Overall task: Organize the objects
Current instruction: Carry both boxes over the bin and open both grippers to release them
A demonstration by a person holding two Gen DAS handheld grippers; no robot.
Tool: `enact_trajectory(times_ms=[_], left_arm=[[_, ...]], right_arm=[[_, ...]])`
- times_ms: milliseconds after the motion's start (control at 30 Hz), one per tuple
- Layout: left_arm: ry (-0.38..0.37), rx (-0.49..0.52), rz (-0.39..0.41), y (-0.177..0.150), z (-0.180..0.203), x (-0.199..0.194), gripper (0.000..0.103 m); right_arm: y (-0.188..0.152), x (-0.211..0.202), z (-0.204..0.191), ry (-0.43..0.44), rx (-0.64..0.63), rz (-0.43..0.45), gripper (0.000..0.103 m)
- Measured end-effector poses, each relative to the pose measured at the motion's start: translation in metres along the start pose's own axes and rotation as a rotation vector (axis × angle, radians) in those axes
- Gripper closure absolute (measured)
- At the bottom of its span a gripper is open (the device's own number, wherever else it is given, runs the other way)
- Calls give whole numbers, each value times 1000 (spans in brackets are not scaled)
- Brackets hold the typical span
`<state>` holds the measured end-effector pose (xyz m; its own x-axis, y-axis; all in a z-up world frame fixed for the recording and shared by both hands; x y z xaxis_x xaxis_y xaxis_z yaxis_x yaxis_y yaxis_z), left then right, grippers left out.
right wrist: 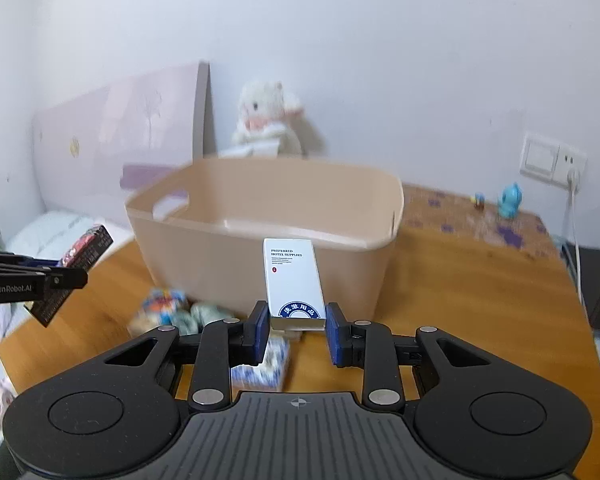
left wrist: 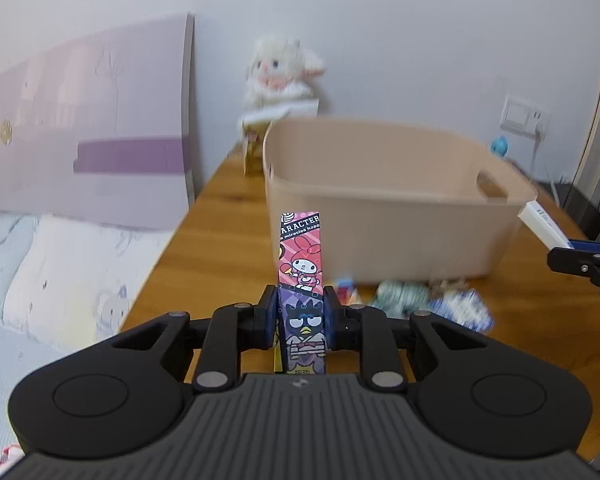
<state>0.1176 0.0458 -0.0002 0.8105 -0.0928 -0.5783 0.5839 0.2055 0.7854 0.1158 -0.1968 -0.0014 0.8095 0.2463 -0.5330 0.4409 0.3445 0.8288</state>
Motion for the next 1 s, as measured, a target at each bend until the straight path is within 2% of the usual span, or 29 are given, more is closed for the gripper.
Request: enact_trajectory(times_ms=[233,533,767,1000], left_arm=[[-26,28,108,40,23,-11,78],[-21,63,171,82,56,17,78],[11,91,150,93,76,64,78],[50,122,95,89,88,108,78]], right_arm=[[33,-5,15,-36,26,86,75],[57,14,39,-78,67,124,75],[67,41,43,-89,67,116,75],[65,78,35,-102,52,54,75]])
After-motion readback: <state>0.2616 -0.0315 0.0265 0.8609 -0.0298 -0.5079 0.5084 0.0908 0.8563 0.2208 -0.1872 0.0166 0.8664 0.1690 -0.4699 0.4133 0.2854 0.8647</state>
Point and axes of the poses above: each gripper's, at about its wrist camera, not at the fingertips, and x roughly the way its jaws point, z to its right, y to its top, the point moved 6 cm from there along x, roughly the way its jaws point, and after that the axes turned 14 degrees about -x, right-handed, at the moved point
